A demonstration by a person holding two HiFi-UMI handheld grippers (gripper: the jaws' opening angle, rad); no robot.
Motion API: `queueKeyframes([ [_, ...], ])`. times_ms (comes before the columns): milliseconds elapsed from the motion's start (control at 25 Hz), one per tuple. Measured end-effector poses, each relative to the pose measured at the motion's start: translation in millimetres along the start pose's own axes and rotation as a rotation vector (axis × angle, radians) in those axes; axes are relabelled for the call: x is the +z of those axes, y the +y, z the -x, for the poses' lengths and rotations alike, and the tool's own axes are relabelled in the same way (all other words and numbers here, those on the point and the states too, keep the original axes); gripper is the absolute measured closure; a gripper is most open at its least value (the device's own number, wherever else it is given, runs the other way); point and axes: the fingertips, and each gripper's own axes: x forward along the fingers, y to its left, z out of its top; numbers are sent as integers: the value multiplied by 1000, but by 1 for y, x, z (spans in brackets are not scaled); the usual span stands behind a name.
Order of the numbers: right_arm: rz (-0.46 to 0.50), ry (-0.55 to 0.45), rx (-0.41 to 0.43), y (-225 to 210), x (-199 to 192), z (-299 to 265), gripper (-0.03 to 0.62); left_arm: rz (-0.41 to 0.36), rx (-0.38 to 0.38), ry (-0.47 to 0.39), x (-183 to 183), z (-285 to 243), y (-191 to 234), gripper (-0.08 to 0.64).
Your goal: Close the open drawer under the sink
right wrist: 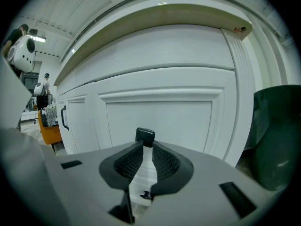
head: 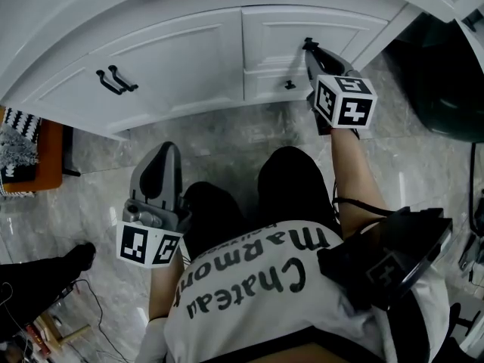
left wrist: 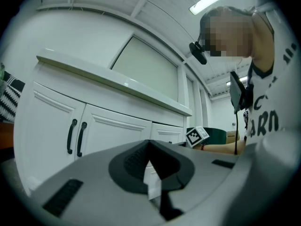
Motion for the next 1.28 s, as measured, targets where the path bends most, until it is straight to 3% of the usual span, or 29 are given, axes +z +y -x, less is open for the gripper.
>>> queueKeyframes([
  [560,-17,-56,18,1,1,0,517,24,-64,8,-23,-13,-4,552],
  [760,-2,-55,49,3,3,0,514,23,-123,-22,-32,-16,-7,552],
  [1000,9,-65,91,4,4,2,514,84,-138,62,-62,-10,-4,552],
  [1120,8,-54,85,3,8,0,514,110,-140,113,-52,-6,-12,552],
  [1280,-32,-16,107,0,5,2,514,158,-142,126,-11,2,-29,552],
])
